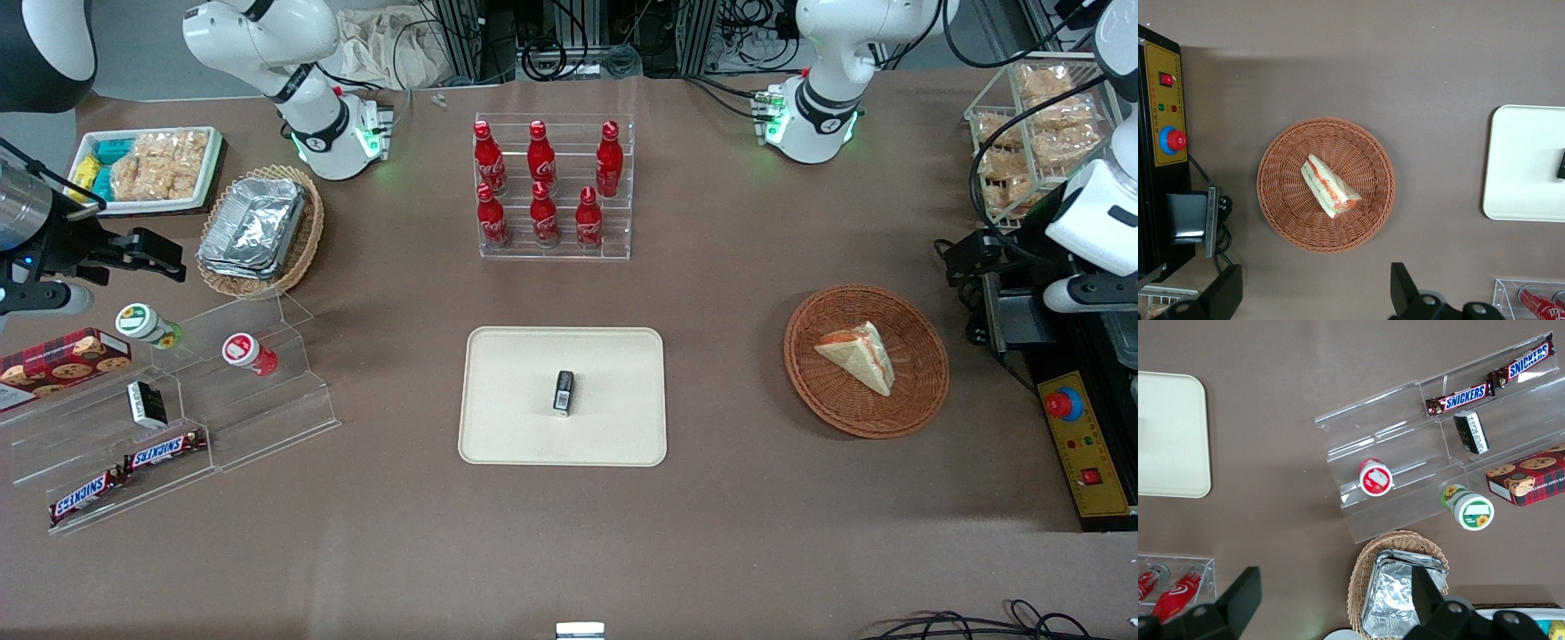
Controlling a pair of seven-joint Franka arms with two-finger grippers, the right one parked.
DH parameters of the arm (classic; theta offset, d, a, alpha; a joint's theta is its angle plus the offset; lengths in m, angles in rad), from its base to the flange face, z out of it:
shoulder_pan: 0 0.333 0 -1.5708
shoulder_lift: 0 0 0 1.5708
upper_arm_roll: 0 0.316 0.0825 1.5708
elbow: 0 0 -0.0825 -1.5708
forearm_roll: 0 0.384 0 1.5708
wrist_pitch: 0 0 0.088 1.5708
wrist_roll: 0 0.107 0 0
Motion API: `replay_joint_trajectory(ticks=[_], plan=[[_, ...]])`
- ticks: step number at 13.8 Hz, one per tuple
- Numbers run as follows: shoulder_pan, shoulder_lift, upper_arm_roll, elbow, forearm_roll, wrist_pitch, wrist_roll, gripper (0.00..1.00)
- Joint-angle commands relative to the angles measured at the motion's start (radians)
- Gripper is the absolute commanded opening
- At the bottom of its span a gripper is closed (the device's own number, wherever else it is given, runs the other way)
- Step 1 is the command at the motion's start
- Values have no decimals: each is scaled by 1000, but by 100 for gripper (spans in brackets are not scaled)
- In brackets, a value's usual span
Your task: Place sandwich from basket to tray
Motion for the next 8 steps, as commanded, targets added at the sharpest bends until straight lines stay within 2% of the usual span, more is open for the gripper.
replay_joint_trajectory(ticks=[1,8], plan=[[3,9,-3,18,1,-22,6,100],[9,30,-3,15,42,-19,-32,100]])
